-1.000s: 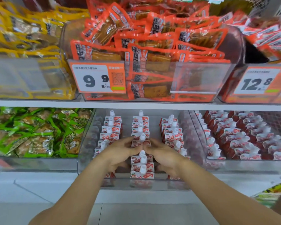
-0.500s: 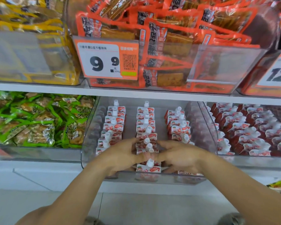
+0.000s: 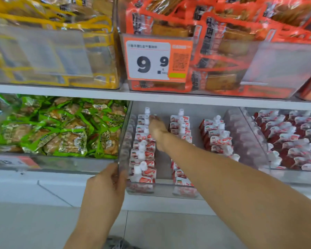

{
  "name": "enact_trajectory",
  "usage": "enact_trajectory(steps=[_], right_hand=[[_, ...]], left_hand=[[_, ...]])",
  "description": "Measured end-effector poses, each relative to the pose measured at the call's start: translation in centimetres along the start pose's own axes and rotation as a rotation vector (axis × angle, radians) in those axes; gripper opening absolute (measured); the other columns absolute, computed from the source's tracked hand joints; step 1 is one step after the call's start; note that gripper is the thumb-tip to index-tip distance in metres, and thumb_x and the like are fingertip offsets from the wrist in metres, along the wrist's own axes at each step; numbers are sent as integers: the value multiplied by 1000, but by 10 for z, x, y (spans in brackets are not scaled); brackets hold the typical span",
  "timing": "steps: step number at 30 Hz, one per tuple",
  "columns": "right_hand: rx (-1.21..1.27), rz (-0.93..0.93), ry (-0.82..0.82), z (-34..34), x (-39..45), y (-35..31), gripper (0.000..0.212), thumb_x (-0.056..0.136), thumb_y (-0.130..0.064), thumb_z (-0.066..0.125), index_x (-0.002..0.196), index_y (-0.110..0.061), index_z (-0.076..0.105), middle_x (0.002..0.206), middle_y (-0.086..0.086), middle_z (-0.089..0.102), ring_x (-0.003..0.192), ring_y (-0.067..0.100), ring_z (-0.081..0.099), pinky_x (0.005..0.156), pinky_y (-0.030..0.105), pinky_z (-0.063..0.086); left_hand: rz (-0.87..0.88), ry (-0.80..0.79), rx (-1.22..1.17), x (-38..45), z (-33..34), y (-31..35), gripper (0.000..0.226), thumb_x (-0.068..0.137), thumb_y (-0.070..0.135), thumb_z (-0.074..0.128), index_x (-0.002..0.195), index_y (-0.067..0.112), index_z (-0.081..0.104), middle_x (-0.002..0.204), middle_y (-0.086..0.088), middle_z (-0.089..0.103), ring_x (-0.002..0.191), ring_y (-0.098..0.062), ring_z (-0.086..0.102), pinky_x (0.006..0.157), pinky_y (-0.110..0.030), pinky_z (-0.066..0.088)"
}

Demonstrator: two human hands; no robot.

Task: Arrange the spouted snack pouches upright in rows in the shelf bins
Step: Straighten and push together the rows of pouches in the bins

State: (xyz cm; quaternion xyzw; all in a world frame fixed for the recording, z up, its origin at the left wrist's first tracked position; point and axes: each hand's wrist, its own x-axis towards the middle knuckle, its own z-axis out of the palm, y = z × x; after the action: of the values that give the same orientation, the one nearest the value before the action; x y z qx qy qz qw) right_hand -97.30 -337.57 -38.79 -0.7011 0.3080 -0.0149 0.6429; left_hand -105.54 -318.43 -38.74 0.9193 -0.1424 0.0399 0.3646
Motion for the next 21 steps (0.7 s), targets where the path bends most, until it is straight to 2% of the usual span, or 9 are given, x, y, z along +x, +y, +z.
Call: enact_trajectory(steps=[3,6,8,9,12,15,18,19,21], right_hand=[[33,48,-1,11,4,-2,47,108,-35,25,153,-21,25,156,7,34,141,27,34,113,37,26],[19,65,-49,13,20,7,56,102,-52,29,152,-29,27,155,3,36,139,28,38,115,41,28],[30,68,-90,10,64,33,76,86,-73,33,150,-32,33,156,4,36,137,27,41,116,49,28],[33,87,-98,6,66,34,82,82,-76,32,150,-29,34,158,5,34,140,27,38,117,50,26],[-10,164,-115,8,2,-1,69,100,-59,24,156,-19,21,162,4,20,149,25,21,121,46,15],[-14,152,-163,7,-15,7,62,104,-51,25,157,-24,8,164,1,14,150,23,16,119,44,12],[-12,203,-246,-8,-25,4,65,101,-53,36,156,-29,12,164,-2,11,150,22,13,121,48,9],[-13,227,-263,-14,-28,6,67,100,-54,39,156,-27,15,164,-2,12,150,23,13,121,49,11],[-23,255,-306,-16,-44,12,64,101,-48,43,154,-19,22,161,-1,21,147,20,23,119,42,20]], left_hand=[[-58,-54,-114,4,4,-9,12,91,19,63,90,19,75,58,29,54,55,12,52,56,-2,39],[-71,-163,-138,9,2,-12,16,93,18,59,91,17,75,70,18,68,69,-2,66,63,-19,49],[-77,-204,-154,10,-1,-11,18,94,19,58,90,17,75,75,10,74,75,-7,69,67,-27,52],[-82,-206,-167,9,-1,-10,18,94,19,57,91,18,75,76,10,74,76,-7,69,67,-27,52],[-98,-183,-196,7,-1,-9,17,94,18,58,91,19,75,79,11,74,76,-5,68,69,-27,52],[-91,-190,-184,6,-1,-9,17,94,18,58,88,16,74,79,4,75,78,-9,69,69,-29,53],[-120,-197,-226,3,-4,-9,15,94,21,61,91,20,75,84,12,74,77,8,66,60,-5,46],[-129,-206,-243,3,-5,-9,14,94,23,61,94,24,75,86,14,74,79,9,66,61,-2,44],[-123,-210,-248,2,-4,-10,14,93,24,61,93,26,75,82,12,75,77,5,68,64,-9,50]])
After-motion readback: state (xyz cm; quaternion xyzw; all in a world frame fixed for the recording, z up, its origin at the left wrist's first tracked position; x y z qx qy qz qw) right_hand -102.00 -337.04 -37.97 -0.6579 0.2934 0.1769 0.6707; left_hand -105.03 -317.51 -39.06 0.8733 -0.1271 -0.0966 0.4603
